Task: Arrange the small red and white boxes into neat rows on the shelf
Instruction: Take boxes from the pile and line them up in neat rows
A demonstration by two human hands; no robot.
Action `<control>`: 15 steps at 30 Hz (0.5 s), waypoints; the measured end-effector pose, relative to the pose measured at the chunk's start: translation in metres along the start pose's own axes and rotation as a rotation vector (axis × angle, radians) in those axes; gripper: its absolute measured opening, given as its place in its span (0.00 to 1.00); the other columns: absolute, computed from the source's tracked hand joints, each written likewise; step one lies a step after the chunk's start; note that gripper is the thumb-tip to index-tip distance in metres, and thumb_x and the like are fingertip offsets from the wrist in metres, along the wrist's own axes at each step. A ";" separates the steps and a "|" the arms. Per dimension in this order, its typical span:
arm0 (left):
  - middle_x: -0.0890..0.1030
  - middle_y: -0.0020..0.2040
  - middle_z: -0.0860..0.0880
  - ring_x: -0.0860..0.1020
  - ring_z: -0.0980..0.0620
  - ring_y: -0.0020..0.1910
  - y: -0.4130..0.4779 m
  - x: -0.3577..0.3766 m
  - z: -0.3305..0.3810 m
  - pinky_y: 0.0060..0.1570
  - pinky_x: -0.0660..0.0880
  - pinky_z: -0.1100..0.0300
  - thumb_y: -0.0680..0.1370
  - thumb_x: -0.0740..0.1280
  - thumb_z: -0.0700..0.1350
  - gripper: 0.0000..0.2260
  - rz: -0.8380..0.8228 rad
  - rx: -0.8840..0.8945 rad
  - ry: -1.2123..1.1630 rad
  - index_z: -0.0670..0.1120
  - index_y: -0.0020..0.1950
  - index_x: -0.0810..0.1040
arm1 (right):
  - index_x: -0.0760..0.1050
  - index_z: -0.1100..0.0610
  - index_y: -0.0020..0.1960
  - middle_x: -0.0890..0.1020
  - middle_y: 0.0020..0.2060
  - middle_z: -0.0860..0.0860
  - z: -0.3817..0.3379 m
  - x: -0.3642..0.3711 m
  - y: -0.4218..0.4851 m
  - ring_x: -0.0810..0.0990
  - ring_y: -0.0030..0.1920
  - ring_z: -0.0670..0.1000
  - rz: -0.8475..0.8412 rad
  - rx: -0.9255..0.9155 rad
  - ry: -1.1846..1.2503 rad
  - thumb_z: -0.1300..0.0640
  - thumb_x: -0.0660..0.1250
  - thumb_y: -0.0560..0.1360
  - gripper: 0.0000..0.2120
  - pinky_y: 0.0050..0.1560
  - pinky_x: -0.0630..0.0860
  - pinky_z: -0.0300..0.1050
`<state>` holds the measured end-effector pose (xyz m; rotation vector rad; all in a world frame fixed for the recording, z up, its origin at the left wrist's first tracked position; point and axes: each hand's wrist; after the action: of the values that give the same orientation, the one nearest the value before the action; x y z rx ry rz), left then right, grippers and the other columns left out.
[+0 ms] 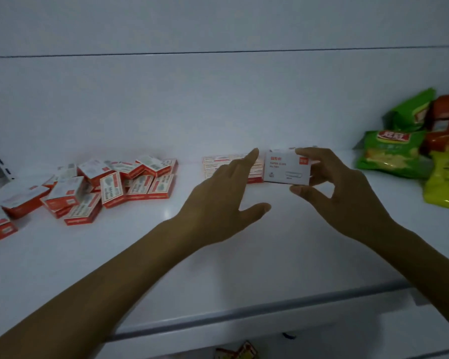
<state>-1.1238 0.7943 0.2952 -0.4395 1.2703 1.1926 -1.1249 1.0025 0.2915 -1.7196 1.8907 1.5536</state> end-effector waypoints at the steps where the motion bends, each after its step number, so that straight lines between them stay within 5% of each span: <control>1: 0.58 0.75 0.54 0.62 0.53 0.71 0.009 0.007 0.009 0.63 0.68 0.51 0.74 0.63 0.61 0.39 -0.006 -0.005 0.019 0.56 0.75 0.42 | 0.65 0.49 0.65 0.79 0.53 0.48 0.015 -0.009 -0.002 0.79 0.44 0.44 -0.007 0.014 0.009 0.52 0.69 0.71 0.25 0.48 0.78 0.44; 5: 0.58 0.75 0.53 0.62 0.52 0.71 0.041 0.029 0.037 0.62 0.69 0.52 0.74 0.64 0.60 0.39 -0.027 -0.040 0.057 0.55 0.76 0.44 | 0.65 0.44 0.64 0.76 0.49 0.40 0.067 -0.034 -0.004 0.79 0.44 0.41 -0.071 0.048 0.025 0.50 0.69 0.70 0.24 0.49 0.79 0.49; 11: 0.59 0.75 0.51 0.61 0.49 0.72 0.071 0.057 0.056 0.65 0.68 0.47 0.75 0.64 0.59 0.37 -0.053 -0.069 0.072 0.53 0.76 0.47 | 0.65 0.48 0.66 0.81 0.51 0.46 0.116 -0.047 0.019 0.78 0.43 0.40 -0.182 0.010 -0.018 0.52 0.69 0.72 0.25 0.45 0.76 0.39; 15: 0.58 0.75 0.50 0.57 0.48 0.73 0.085 0.072 0.050 0.69 0.62 0.45 0.75 0.64 0.59 0.36 0.016 -0.086 0.117 0.51 0.76 0.50 | 0.66 0.49 0.65 0.81 0.53 0.47 0.125 -0.045 0.038 0.80 0.45 0.44 -0.210 -0.029 0.008 0.52 0.69 0.72 0.24 0.47 0.79 0.47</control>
<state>-1.1830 0.8996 0.2756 -0.5696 1.3279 1.2533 -1.2028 1.1172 0.2874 -1.8702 1.6365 1.5029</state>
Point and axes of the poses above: each hand's wrist, its own y-axis towards the middle knuckle, its own x-axis out of the palm, z = x × y
